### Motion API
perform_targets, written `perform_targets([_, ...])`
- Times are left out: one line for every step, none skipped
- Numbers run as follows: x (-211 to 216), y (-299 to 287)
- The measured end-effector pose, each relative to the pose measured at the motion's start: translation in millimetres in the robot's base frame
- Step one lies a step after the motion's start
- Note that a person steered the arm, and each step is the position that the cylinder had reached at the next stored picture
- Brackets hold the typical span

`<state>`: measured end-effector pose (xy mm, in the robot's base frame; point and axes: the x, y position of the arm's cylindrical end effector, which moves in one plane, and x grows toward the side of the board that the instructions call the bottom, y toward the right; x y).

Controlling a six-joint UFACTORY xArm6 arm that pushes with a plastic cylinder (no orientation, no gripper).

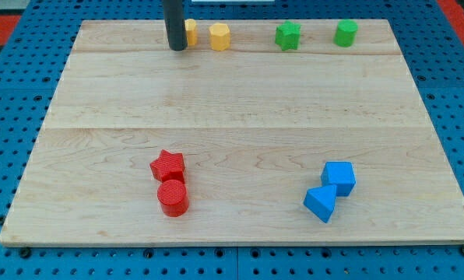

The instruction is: Point your arm at the top left

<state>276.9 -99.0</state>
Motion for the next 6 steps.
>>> perform_targets([64.3, 23.8])
perform_targets([49.8, 79.5])
perform_targets([17.3, -3.7])
perform_targets([-58.1, -88.4])
perform_targets([-85.5, -115.4])
perform_targets([-84.7, -84.9])
